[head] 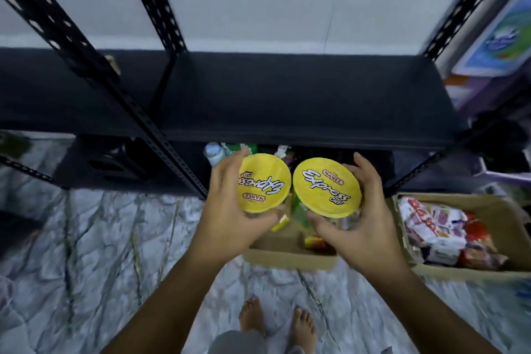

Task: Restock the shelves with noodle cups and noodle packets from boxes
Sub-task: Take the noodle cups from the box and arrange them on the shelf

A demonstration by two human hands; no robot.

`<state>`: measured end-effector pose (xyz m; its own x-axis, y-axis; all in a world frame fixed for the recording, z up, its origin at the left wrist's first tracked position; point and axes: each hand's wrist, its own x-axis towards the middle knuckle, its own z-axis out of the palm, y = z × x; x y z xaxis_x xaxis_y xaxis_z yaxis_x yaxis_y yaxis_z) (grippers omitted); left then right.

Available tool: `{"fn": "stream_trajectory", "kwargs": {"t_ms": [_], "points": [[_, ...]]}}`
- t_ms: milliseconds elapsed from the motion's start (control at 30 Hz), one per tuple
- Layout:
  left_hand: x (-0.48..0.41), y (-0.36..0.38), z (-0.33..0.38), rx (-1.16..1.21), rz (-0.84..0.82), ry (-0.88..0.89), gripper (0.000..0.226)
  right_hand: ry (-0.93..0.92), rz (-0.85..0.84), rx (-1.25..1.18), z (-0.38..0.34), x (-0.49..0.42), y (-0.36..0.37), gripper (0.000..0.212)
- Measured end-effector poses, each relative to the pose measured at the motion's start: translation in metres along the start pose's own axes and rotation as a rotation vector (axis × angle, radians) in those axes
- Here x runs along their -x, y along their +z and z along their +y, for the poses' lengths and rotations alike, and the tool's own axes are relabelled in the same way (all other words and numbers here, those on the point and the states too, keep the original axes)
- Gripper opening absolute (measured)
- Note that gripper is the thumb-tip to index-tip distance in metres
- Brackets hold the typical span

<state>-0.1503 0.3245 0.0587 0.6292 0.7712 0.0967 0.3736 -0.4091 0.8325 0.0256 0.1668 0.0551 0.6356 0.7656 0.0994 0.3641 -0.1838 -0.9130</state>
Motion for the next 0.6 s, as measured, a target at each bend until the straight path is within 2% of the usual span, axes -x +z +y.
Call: {"fn": "stream_trajectory", "kwargs": {"t_ms": [433,600], "points": [[-0.018,-0.105,0.187,0.185,0.211,0.278,0.104,-0.296,0.193,-0.278,-0.189,-0.021,-0.086,0.11],[-0.037,-0.14,0.243,0.226,0.235,0.381,0.097,-0.347,0.179,-0.367,-0.243,-0.044,-0.113,0.107]]}}
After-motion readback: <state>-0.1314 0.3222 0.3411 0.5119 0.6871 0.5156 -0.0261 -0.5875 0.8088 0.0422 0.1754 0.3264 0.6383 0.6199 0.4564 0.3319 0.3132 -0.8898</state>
